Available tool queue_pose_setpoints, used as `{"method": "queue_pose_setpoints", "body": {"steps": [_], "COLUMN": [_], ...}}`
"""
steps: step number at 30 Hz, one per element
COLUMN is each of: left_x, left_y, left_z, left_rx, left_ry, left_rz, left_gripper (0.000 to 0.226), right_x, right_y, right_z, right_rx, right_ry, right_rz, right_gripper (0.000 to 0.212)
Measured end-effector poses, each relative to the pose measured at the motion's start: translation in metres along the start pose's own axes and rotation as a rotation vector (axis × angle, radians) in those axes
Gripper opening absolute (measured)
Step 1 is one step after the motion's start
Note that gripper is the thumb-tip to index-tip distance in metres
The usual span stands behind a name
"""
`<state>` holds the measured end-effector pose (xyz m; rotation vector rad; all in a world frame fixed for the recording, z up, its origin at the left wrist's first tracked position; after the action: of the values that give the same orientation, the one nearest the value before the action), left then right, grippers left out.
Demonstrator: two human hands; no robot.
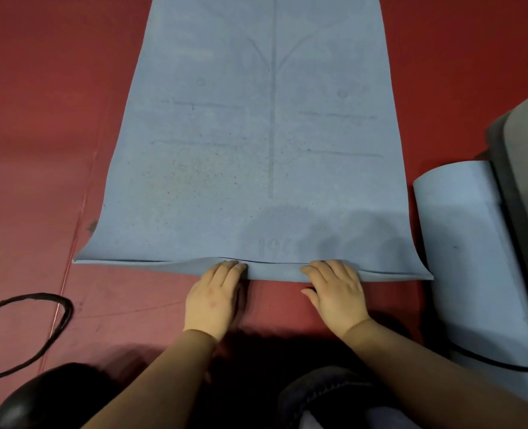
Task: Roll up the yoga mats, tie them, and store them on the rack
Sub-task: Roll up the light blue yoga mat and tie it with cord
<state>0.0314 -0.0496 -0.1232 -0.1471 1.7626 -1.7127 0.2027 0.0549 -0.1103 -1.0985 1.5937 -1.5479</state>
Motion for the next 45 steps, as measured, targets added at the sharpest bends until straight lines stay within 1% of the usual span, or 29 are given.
{"method": "queue_pose_setpoints", "body": {"steps": [2, 5, 6, 8, 9, 12, 16, 19, 21, 23, 25, 26, 28, 30, 31, 33, 34, 35, 37, 41, 42, 45], "left_x": [0.004, 0.008, 0.008, 0.009, 0.010, 0.015, 0.013, 0.016, 0.014, 0.010, 0.005, 0.001, -0.009, -0.016, -0.019, -0.018, -0.017, -0.014, -0.009, 0.001, 0.002, 0.002], "left_y": [0.003, 0.005, 0.005, 0.004, 0.004, 0.004, 0.000, 0.000, 0.004, 0.005, 0.000, -0.001, 0.000, 0.001, -0.002, -0.004, -0.005, -0.004, -0.002, 0.000, 0.001, 0.005], "left_z": [-0.002, -0.005, -0.006, -0.008, -0.010, -0.021, -0.048, -0.063, -0.071, -0.078, -0.085, -0.086, -0.084, -0.076, -0.072, -0.064, -0.059, -0.053, -0.039, -0.014, -0.014, -0.024], "left_rx": [0.001, -0.022, -0.030, -0.029, -0.022, 0.034, 0.148, 0.244, 0.300, 0.314, 0.264, 0.227, 0.205, 0.209, 0.176, 0.086, 0.049, 0.038, 0.035, -0.034, -0.055, -0.027], "left_ry": [0.022, 0.015, 0.004, -0.019, -0.028, -0.053, -0.059, -0.209, -0.268, -0.303, -0.296, -0.258, -0.185, -0.163, -0.146, -0.123, -0.124, -0.137, -0.140, -0.019, -0.010, -0.057], "left_rz": [-0.006, -0.023, -0.029, -0.031, -0.028, 0.005, 0.028, 0.065, 0.051, 0.014, -0.096, -0.182, -0.322, -0.351, -0.332, -0.256, -0.218, -0.169, -0.084, -0.009, -0.002, 0.003], "left_gripper": [0.032, 0.031, 0.032, 0.034, 0.036, 0.038, 0.041, 0.027, 0.027, 0.032, 0.039, 0.038, 0.031, 0.020, 0.013, 0.013, 0.008, 0.010, 0.024, 0.036, 0.036, 0.039], "right_x": [-0.004, -0.007, -0.008, -0.011, -0.013, -0.018, -0.026, -0.035, -0.043, -0.046, -0.044, -0.040, -0.028, -0.022, -0.020, -0.018, -0.017, -0.017, -0.014, -0.008, -0.010, -0.015], "right_y": [0.004, 0.009, 0.011, 0.013, 0.012, 0.012, 0.013, 0.018, 0.022, 0.019, 0.012, 0.009, 0.006, 0.004, 0.005, 0.004, 0.003, 0.002, 0.002, 0.010, 0.011, 0.009], "right_z": [-0.005, -0.008, -0.007, -0.006, -0.006, -0.009, -0.020, -0.030, -0.034, -0.040, -0.046, -0.050, -0.052, -0.047, -0.044, -0.040, -0.039, -0.037, -0.029, -0.013, -0.013, -0.017], "right_rx": [0.004, -0.002, -0.003, 0.001, -0.008, -0.033, -0.010, 0.080, 0.136, 0.099, 0.030, 0.017, -0.033, -0.068, -0.081, -0.118, -0.135, -0.144, -0.137, -0.092, -0.107, -0.170], "right_ry": [-0.002, -0.036, -0.026, 0.011, 0.023, 0.054, 0.117, 0.177, 0.225, 0.219, 0.180, 0.153, 0.066, 0.027, 0.024, 0.022, 0.021, 0.020, 0.009, -0.005, 0.003, 0.011], "right_rz": [-0.031, -0.043, -0.048, -0.071, -0.082, -0.104, -0.177, -0.247, -0.293, -0.283, -0.172, -0.108, -0.026, -0.002, 0.007, 0.040, 0.049, 0.051, 0.042, 0.018, 0.012, -0.055], "right_gripper": [0.043, 0.025, 0.024, 0.032, 0.032, 0.031, 0.031, 0.029, 0.022, 0.022, 0.027, 0.030, 0.033, 0.032, 0.029, 0.021, 0.021, 0.024, 0.028, 0.035, 0.036, 0.025]}}
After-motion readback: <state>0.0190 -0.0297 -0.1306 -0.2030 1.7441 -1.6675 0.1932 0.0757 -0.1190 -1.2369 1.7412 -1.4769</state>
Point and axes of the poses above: each hand's wrist, its own z-axis away from the middle knuckle, its own y-axis out of the palm, x = y × z, the point moved 7 cm from there along -z, towards the middle knuckle, and after that the axes turned 14 degrees about -y, right-handed, at the moved point
